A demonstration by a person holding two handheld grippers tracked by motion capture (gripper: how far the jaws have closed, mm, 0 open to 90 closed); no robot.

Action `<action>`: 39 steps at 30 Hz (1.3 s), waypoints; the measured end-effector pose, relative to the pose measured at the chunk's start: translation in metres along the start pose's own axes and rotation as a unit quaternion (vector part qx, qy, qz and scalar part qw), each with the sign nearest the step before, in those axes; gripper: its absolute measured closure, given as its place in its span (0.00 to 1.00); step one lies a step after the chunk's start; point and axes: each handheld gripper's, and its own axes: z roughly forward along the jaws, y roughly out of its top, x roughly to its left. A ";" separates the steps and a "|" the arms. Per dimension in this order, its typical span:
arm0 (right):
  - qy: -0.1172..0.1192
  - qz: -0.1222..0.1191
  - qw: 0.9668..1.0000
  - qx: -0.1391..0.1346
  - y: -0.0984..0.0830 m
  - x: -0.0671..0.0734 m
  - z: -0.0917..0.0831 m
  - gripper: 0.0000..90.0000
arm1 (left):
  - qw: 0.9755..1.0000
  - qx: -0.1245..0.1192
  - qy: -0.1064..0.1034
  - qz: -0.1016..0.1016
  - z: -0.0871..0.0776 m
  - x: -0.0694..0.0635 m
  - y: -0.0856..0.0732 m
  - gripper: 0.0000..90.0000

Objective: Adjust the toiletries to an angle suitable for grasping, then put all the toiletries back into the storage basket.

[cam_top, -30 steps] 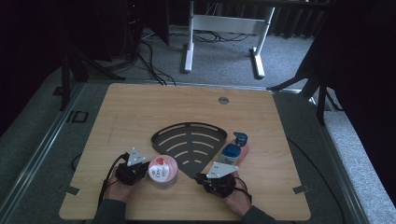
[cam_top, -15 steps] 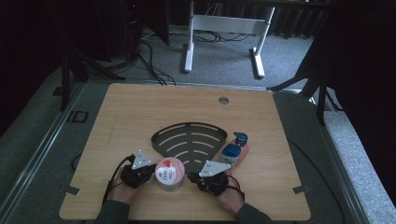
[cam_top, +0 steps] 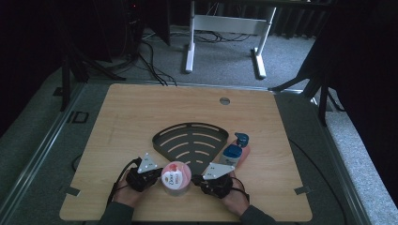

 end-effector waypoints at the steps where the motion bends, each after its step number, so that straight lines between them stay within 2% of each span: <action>1: 0.002 -0.002 1.000 0.003 -0.002 0.000 -0.001 0.86 | 1.000 0.003 -0.003 0.000 0.000 0.001 -0.001 0.92; 2: 0.004 -0.003 1.000 0.005 -0.004 0.000 -0.001 0.83 | 1.000 0.005 -0.008 0.000 -0.001 0.003 -0.003 0.87; 4: 0.004 -0.002 1.000 0.007 -0.004 0.000 -0.001 0.82 | 1.000 0.006 -0.009 -0.002 -0.003 0.006 -0.006 0.85; 6: 0.006 -0.004 1.000 0.010 -0.005 0.000 -0.001 0.76 | 1.000 0.001 -0.015 -0.005 -0.005 0.009 -0.008 0.78; 12: 0.011 0.000 1.000 0.011 -0.006 -0.002 -0.002 0.68 | 0.999 -0.012 -0.032 0.002 -0.010 0.014 -0.014 0.70; 15: 0.013 -0.001 1.000 0.009 -0.007 -0.003 -0.003 0.63 | 0.999 -0.020 -0.050 0.001 -0.012 0.016 -0.017 0.67; 21: 0.019 -0.001 1.000 0.009 -0.007 -0.003 -0.004 0.58 | 0.998 -0.023 -0.059 0.002 -0.016 0.019 -0.023 0.59; 31: 0.032 -0.004 0.999 0.011 -0.007 -0.002 -0.003 0.52 | 0.996 -0.042 -0.083 0.017 -0.024 0.016 -0.030 0.55; 36: 0.039 -0.006 0.999 0.008 -0.006 -0.001 -0.003 0.49 | 0.995 -0.039 -0.093 0.019 -0.026 0.013 -0.031 0.51; 39: 0.041 -0.008 0.999 0.008 -0.006 -0.001 -0.002 0.48 | 0.994 -0.038 -0.094 0.028 -0.028 0.009 -0.030 0.48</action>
